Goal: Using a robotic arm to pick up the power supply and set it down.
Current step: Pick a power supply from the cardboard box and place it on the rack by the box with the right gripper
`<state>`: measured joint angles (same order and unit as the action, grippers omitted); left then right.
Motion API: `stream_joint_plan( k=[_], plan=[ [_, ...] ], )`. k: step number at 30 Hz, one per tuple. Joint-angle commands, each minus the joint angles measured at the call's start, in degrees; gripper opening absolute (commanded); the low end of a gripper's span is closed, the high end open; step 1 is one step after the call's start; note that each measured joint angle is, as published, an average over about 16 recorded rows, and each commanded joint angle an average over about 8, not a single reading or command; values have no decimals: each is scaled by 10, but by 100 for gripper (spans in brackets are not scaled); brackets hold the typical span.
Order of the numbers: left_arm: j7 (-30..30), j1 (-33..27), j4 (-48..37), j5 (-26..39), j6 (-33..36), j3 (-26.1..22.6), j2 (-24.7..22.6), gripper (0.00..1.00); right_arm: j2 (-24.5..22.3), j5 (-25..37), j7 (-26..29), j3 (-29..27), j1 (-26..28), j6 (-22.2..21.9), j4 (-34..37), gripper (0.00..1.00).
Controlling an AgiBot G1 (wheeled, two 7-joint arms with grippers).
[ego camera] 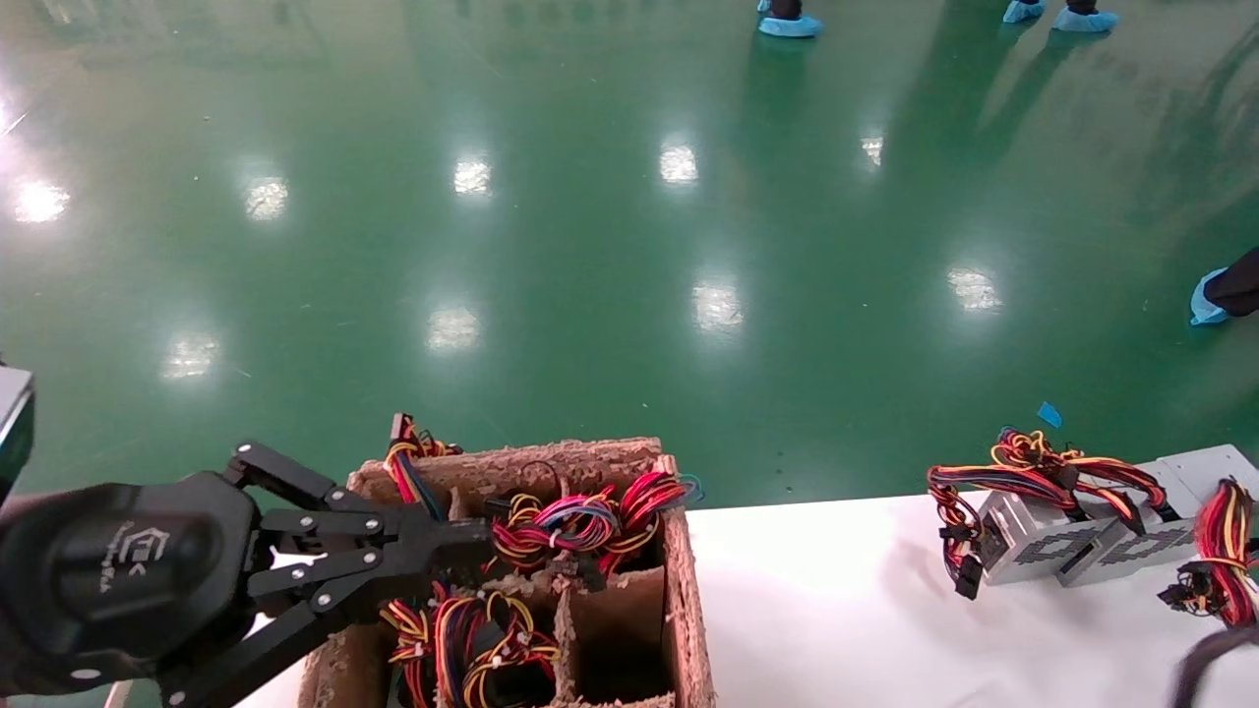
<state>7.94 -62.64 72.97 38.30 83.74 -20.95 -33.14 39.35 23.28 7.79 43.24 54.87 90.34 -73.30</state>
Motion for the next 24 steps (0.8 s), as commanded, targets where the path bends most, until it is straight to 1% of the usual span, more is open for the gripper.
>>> stream_joint_plan(
  k=[1, 6, 15, 19, 24],
  plan=[
    [0, 0, 0, 0, 0, 0, 0, 0, -3, -34, 1, -4, -6, 7, 3, 0],
    [0, 0, 0, 0, 0, 0, 0, 0, -20, -112, -1, -12, -11, 10, -5, 0],
    [0, 0, 0, 0, 0, 0, 0, 0, -49, -222, -5, -37, -17, 12, -2, 0],
    [0, 0, 0, 0, 0, 0, 0, 0, -62, -266, -5, -53, -29, 11, 11, 0],
    [0, 0, 0, 0, 0, 0, 0, 0, -79, -306, -10, -72, -57, 10, 45, 0]
  ],
)
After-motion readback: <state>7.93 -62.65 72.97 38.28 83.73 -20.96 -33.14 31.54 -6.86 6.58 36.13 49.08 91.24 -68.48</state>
